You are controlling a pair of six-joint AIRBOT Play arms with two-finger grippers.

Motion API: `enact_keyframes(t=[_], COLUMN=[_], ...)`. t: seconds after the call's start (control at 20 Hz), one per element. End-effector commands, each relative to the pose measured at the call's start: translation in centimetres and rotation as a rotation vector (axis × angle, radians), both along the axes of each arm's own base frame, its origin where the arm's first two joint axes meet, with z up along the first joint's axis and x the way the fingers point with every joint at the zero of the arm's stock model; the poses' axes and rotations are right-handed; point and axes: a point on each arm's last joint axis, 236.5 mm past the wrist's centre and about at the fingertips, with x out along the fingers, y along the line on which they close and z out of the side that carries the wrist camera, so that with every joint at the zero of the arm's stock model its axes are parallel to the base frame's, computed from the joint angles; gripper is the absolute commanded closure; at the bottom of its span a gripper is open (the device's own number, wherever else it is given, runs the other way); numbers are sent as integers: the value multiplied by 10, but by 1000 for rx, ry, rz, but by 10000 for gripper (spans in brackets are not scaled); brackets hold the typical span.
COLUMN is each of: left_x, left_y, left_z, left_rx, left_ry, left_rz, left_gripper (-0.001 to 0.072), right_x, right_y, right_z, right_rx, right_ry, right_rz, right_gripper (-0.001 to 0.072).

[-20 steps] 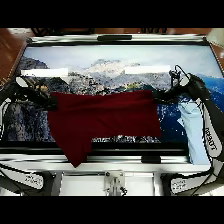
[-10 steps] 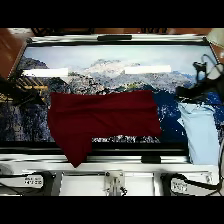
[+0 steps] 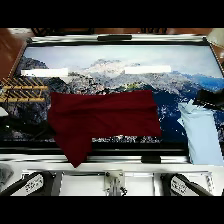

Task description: Fold the shirts.

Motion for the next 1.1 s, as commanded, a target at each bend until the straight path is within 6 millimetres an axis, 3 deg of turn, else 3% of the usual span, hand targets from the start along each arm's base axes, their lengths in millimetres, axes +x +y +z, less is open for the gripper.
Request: enact_keyframes(t=[0.0,0.1,0.5,0.8,1.05], left_x=[-32,-32,-40,-30,-13], left_y=[-16,-15,-3,-13,-33], left_z=[-34,-44,-52,-60,-53], left_rx=[-37,-19,35,6,-57], left_ry=[28,15,2,-19,-66], left_rz=[1,14,-67,30,73], left_gripper=[306,241,241,241,261], right_x=[-2,-2,-3,-3,-2], right_y=[9,9,9,9,9], right_z=[4,3,3,3,1], right_rx=[39,40,45,48,49], right_ry=[-8,-7,-3,0,1], right_rz=[7,1,-12,-21,-21], right_gripper=[166,166,166,166,165])
